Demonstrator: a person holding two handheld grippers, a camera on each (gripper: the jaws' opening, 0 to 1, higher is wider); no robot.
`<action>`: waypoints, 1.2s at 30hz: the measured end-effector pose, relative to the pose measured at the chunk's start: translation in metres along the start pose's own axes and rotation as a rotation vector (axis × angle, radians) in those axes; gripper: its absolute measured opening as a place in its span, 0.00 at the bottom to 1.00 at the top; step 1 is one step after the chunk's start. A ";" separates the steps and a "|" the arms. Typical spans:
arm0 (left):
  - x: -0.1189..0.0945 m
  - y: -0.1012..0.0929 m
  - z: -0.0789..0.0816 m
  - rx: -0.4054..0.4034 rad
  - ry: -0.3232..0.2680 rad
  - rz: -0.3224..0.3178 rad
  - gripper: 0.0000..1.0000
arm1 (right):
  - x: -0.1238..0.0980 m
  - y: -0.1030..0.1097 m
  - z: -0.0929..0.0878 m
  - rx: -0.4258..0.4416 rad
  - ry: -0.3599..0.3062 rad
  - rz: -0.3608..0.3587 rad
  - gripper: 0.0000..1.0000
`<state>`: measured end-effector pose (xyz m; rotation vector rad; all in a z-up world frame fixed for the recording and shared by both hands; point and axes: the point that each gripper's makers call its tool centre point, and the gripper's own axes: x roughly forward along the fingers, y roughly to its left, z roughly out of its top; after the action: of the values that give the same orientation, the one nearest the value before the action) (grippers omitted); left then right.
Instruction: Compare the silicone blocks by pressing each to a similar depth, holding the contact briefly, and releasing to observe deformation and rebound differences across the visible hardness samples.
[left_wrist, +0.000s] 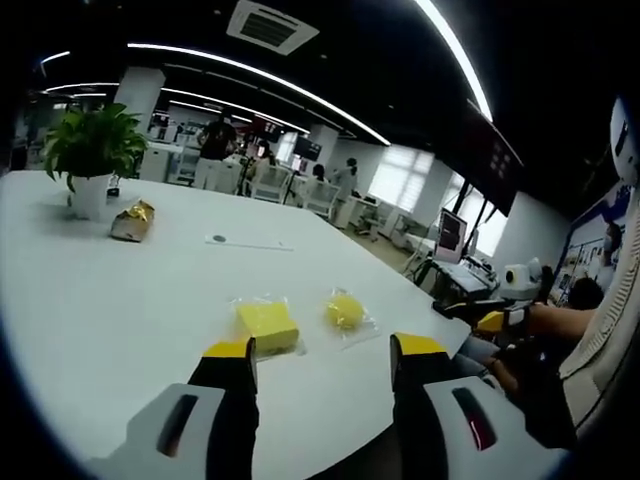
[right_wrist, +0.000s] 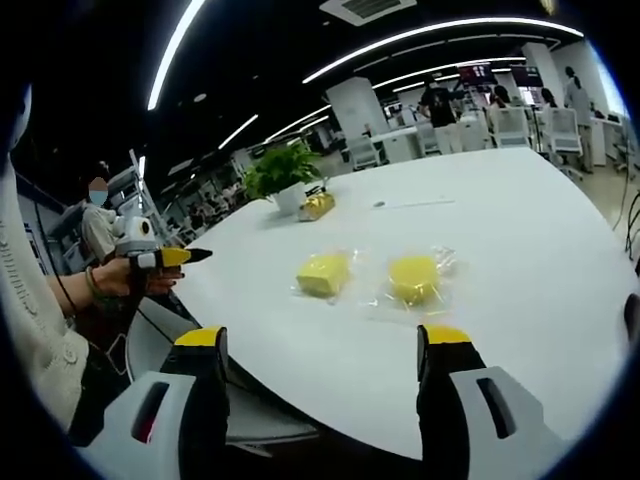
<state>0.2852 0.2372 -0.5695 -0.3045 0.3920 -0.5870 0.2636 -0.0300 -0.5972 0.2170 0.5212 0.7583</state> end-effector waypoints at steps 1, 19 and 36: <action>0.000 0.000 -0.001 -0.004 0.002 0.000 0.53 | 0.000 0.001 0.000 0.001 -0.001 0.000 0.72; 0.000 -0.007 0.000 0.011 0.012 -0.007 0.55 | -0.005 -0.002 0.005 -0.002 -0.025 -0.015 0.72; -0.005 -0.003 -0.002 0.009 0.007 -0.002 0.55 | -0.009 0.001 0.004 -0.014 -0.020 -0.019 0.71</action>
<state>0.2790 0.2376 -0.5686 -0.2947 0.3963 -0.5920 0.2595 -0.0358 -0.5902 0.2067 0.4985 0.7408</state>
